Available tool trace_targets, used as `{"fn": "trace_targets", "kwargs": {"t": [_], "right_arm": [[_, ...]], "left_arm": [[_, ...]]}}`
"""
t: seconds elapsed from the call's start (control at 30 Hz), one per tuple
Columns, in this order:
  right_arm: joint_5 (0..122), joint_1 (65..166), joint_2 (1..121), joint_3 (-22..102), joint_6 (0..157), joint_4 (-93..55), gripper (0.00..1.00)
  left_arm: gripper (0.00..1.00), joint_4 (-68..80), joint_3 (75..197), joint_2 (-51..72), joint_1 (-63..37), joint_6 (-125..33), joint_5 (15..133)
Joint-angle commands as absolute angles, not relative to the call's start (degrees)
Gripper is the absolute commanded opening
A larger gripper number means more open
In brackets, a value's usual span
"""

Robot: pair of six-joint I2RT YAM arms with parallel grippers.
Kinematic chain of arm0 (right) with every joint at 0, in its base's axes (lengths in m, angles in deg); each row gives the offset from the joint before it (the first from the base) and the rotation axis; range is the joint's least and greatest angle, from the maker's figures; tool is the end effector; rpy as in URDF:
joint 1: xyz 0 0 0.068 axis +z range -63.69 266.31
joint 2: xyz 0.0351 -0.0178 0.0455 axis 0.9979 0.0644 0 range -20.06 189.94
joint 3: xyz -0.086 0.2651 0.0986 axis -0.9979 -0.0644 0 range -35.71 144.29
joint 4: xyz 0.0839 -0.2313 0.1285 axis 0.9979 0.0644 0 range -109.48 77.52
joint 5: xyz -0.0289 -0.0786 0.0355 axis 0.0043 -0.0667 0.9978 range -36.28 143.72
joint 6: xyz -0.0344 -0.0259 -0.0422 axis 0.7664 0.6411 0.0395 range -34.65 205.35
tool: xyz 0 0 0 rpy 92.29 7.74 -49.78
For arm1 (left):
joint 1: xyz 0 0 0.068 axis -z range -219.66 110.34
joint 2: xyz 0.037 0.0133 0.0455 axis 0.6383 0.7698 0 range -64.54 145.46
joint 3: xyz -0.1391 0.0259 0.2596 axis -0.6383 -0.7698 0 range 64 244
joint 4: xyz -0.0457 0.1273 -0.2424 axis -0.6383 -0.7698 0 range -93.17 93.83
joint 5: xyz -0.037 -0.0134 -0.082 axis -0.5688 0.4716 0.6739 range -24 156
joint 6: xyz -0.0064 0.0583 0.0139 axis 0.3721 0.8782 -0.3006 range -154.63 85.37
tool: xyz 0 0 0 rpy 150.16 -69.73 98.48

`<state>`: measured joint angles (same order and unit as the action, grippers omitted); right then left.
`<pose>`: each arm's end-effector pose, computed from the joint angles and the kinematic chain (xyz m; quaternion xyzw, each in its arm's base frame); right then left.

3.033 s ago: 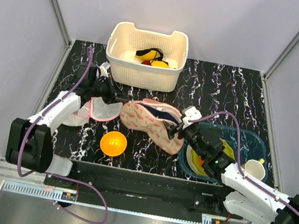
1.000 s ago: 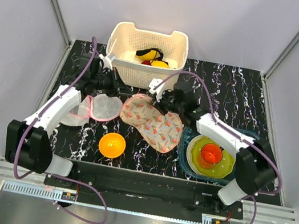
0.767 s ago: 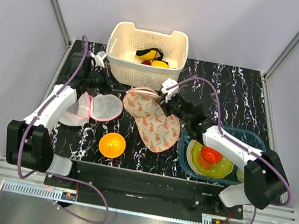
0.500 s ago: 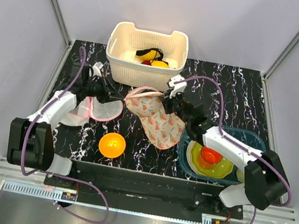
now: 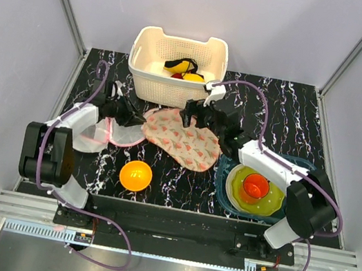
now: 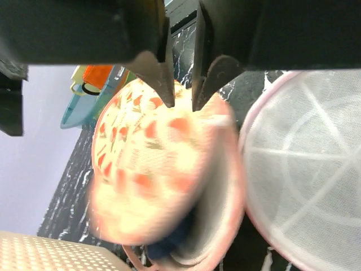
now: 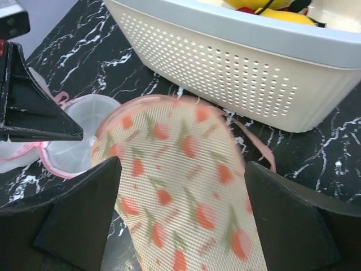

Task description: Unzip the laundry bag and remove the bra

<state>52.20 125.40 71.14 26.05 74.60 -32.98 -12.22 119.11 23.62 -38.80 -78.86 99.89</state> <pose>0.3095 0.2500 0.2918 -0.1877 0.7759 0.2441 0.5506 0.3355 -0.0300 0.2242 -0.2365 0.8705 -0.3804 0.2040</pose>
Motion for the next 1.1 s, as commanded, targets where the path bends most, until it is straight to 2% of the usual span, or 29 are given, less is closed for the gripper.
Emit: {"fn": "trace_targets", "kwargs": {"t": [0.0, 0.03, 0.1, 0.13, 0.17, 0.23, 0.37, 0.5, 0.57, 0.63, 0.7, 0.73, 0.77, 0.8, 0.83, 0.87, 0.9, 1.07], "right_arm": [[45.1, 125.0, 66.9, 25.5, 77.4, -30.8, 1.0], [44.6, 124.7, 66.5, 25.1, 78.1, -29.8, 1.0], [43.6, 124.2, 66.0, 24.2, 78.5, -25.6, 0.86], [43.4, 123.8, 66.0, 24.2, 77.4, -23.8, 0.75], [44.0, 123.4, 66.1, 24.1, 76.9, -20.7, 0.64], [44.6, 122.5, 65.8, 23.6, 75.5, -18.2, 0.61], [45.7, 120.5, 66.3, 20.6, 72.5, -17.3, 0.71], [49.2, 119.3, 69.7, 21.2, 71.6, -15.9, 0.96], [49.2, 119.1, 72.2, 22.8, 71.6, -14.0, 0.97], [48.1, 119.1, 72.9, 22.9, 71.0, -13.6, 0.93], [49.5, 119.1, 73.2, 22.7, 70.9, -14.6, 0.86], [49.6, 119.1, 73.0, 22.6, 70.2, -14.9, 0.7], [49.8, 119.1, 72.8, 22.4, 69.8, -15.9, 0.6], [49.9, 119.1, 72.6, 22.2, 69.4, -16.5, 0.47], [49.9, 119.0, 72.4, 21.7, 69.1, -17.6, 0.14], [49.8, 119.1, 72.1, 21.5, 69.0, -17.9, 0.03], [49.8, 119.1, 72.0, 21.5, 69.2, -17.9, 0.0], [52.9, 119.1, 69.3, 21.1, 69.6, -17.7, 0.0]], "left_arm": [[0.31, -14.3, 122.4, 26.2, -39.2, -77.3, 97.4], [0.54, -15.0, 122.7, 26.7, -39.2, -76.6, 97.2], [0.74, -16.8, 123.8, 26.8, -39.2, -75.9, 96.6], [0.81, -17.6, 124.1, 26.0, -39.2, -75.4, 96.4], [0.82, -19.0, 124.3, 25.0, -39.2, -75.2, 96.2], [0.89, -19.9, 123.7, 20.1, -39.1, -74.8, 94.7], [0.93, -22.8, 123.7, 12.7, -39.2, -73.5, 90.7], [0.93, -24.7, 124.5, 9.9, -39.1, -72.4, 91.7], [0.93, -24.6, 123.9, 9.1, -39.0, -72.7, 92.8], [0.93, -24.6, 123.4, 8.7, -39.1, -72.9, 93.3], [0.93, -24.6, 122.4, 8.0, -39.1, -72.8, 93.7], [0.93, -24.6, 122.2, 7.8, -39.1, -72.7, 93.8], [0.93, -24.6, 121.9, 7.6, -39.1, -72.7, 93.8], [0.93, -24.6, 121.6, 7.4, -39.1, -72.5, 93.8], [0.93, -24.6, 121.6, 7.2, -39.0, -72.4, 93.9], [0.93, -24.6, 121.6, 7.3, -39.0, -72.2, 94.5], [0.93, -24.6, 121.7, 7.2, -39.0, -72.0, 94.8], [0.93, -24.6, 121.7, 7.4, -38.7, -71.5, 96.8]]}}
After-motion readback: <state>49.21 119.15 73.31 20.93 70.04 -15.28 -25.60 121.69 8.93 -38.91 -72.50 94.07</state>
